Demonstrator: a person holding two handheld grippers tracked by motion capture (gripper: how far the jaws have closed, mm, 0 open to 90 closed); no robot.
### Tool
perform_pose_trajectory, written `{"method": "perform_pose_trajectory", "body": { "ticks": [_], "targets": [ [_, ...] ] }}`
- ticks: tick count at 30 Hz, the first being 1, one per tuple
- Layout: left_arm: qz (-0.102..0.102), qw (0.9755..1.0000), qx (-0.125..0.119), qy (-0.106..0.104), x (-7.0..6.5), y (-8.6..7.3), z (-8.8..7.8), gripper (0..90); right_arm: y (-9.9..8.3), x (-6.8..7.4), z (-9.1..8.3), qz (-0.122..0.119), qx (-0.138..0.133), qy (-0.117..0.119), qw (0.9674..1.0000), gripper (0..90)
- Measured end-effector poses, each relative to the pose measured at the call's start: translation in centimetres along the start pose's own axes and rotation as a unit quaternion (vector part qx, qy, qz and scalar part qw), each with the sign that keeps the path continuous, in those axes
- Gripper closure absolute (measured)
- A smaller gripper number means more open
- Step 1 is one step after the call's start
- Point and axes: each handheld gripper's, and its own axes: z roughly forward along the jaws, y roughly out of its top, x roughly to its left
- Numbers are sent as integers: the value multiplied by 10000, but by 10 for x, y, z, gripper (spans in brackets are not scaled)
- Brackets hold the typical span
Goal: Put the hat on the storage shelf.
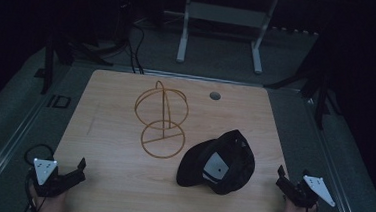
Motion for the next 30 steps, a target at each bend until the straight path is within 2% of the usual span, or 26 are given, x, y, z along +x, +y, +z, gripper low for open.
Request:
{"method": "perform_pose_trajectory", "body": {
  "ticks": [4, 8, 11, 12, 15, 16, 17, 19, 20, 21, 22, 23, 25, 27, 28, 29, 30],
  "targets": [
    [3, 10000, 9, 3, 0, 0, 0, 12, 0, 1, 0, -54, 31, 17, 10000, 113],
    [-22, 10000, 1, 8, 1, 0, 0, 11, 1, -3, 2, 70, 159, 288, 9994, 125],
    [-40, 10000, 4, 30, 1, 0, 0, 11, 6, -8, 2, 207, 244, 587, 9978, 129],
    [-45, 10000, 22, 35, 1, 0, 0, 12, 10, -9, 2, 230, 293, 797, 9961, 129],
    [-37, 10000, 48, 42, 0, 0, 0, 11, 28, -10, -4, 30, 207, 1298, 9913, 128],
    [-19, 10000, 57, 33, 0, 1, 0, 12, 36, -9, -7, -59, 172, 1519, 9882, 126],
    [-15, 10000, 56, 14, -1, 1, 0, 11, 43, -9, -10, -152, 156, 1817, 9831, 124],
    [-14, 10000, 59, 5, -1, 1, 0, 12, 56, -8, -15, -413, 153, 2167, 9752, 124],
    [-14, 10000, 59, 5, -1, 1, 0, 12, 56, -8, -15, -413, 153, 2167, 9752, 124],
    [-11, 10000, 70, -3, -1, 1, 0, 11, 69, -6, -19, -653, 197, 2473, 9665, 124],
    [-11, 10000, 70, -3, -1, 1, 0, 12, 69, -6, -19, -653, 197, 2473, 9665, 124],
    [-18, 10000, 65, -6, -1, 1, 0, 12, 77, -4, -22, -768, 242, 2791, 9569, 124],
    [-22, 10000, 67, -22, -1, 1, 0, 11, 82, -1, -25, -845, 232, 2999, 9499, 124],
    [-19, 9999, 110, -48, -1, 1, 1, 12, 85, 4, -27, -907, 263, 3270, 9403, 124],
    [-9, 9999, 129, -53, -1, 0, 1, 12, 85, 6, -27, -941, 285, 3326, 9379, 125],
    [3, 9999, 141, -62, -2, 0, 1, 12, 85, 9, -26, -984, 360, 3392, 9349, 125],
    [7, 9999, 142, -66, -2, 1, 2, 12, 84, 12, -24, -976, 476, 3519, 9297, 125]
  ]
}}
